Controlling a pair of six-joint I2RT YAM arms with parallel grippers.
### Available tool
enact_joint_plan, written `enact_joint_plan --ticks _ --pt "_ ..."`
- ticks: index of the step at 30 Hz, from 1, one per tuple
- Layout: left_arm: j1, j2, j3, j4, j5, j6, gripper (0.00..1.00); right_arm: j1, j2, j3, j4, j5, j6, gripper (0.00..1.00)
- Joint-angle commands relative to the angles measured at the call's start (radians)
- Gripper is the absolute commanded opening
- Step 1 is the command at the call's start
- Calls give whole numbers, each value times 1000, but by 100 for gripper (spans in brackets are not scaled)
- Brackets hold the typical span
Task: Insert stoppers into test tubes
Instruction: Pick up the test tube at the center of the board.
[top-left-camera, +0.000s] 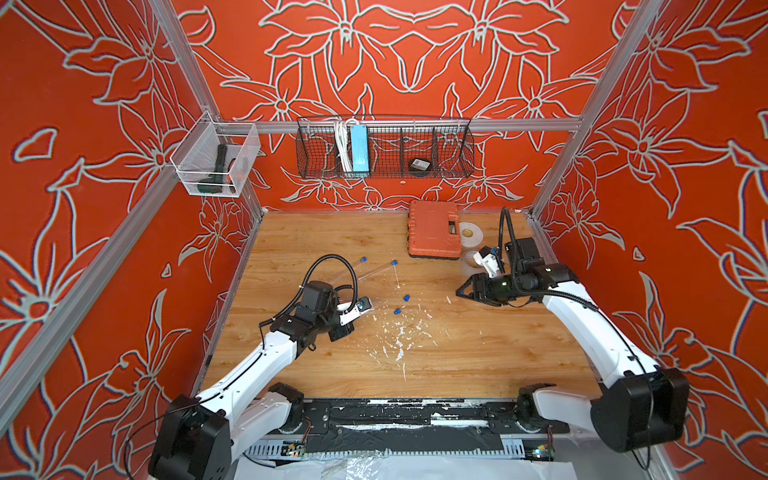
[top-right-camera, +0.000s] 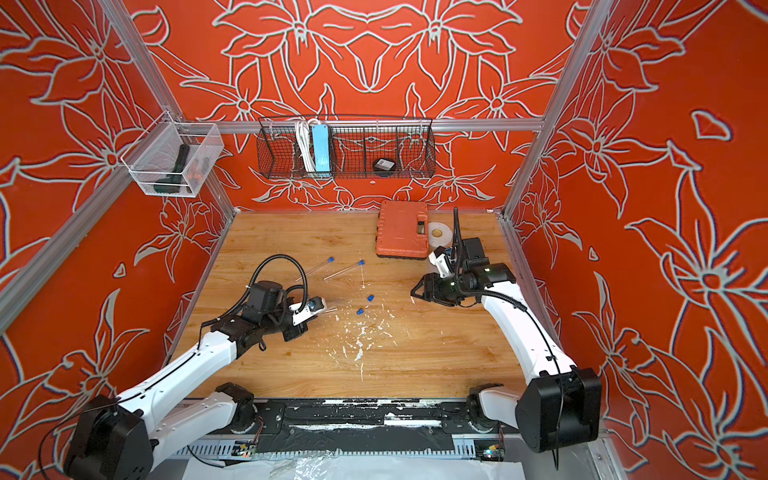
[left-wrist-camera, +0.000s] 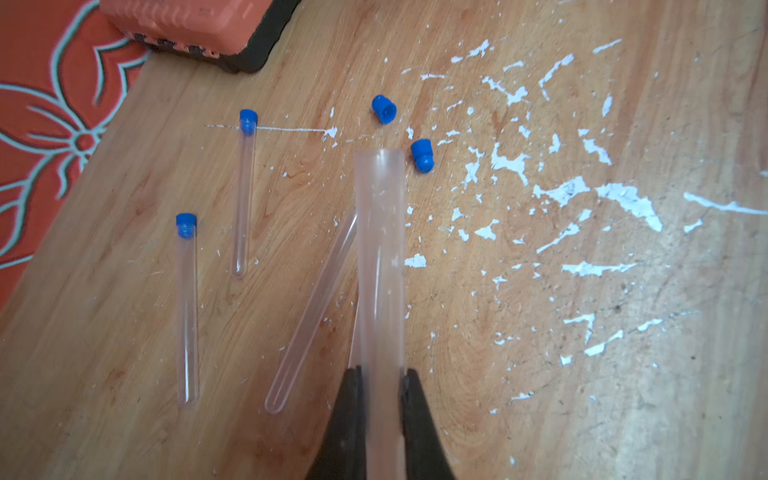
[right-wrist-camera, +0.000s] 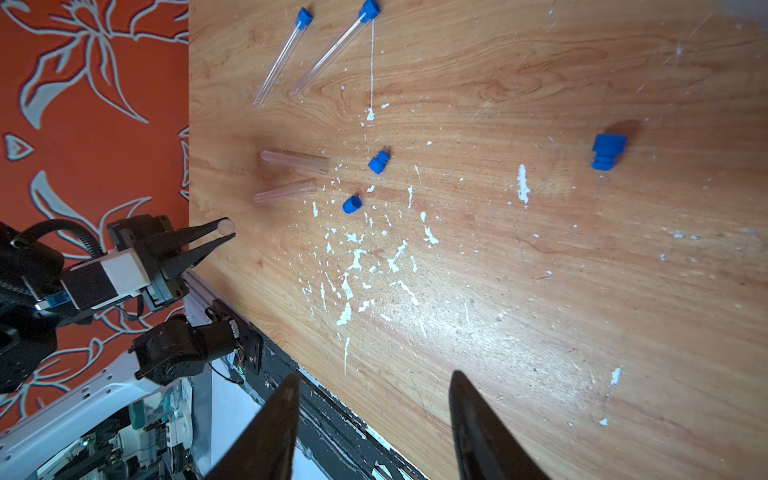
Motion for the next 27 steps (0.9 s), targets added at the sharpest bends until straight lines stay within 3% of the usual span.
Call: enact_joint_plan --ticks 1,8,15,27 --pt "-3 -41 -19 53 81 10 0 -4 -6 26 -27 -63 -40 59" --pt "-3 -68 -44 105 140 26 0 18 -3 47 -35 -162 -49 61" --pt "-10 -65 -54 119 180 46 0 106 24 76 15 -218 5 66" --pt "-80 -30 -45 188 196 1 0 364 147 106 226 -111 193 67"
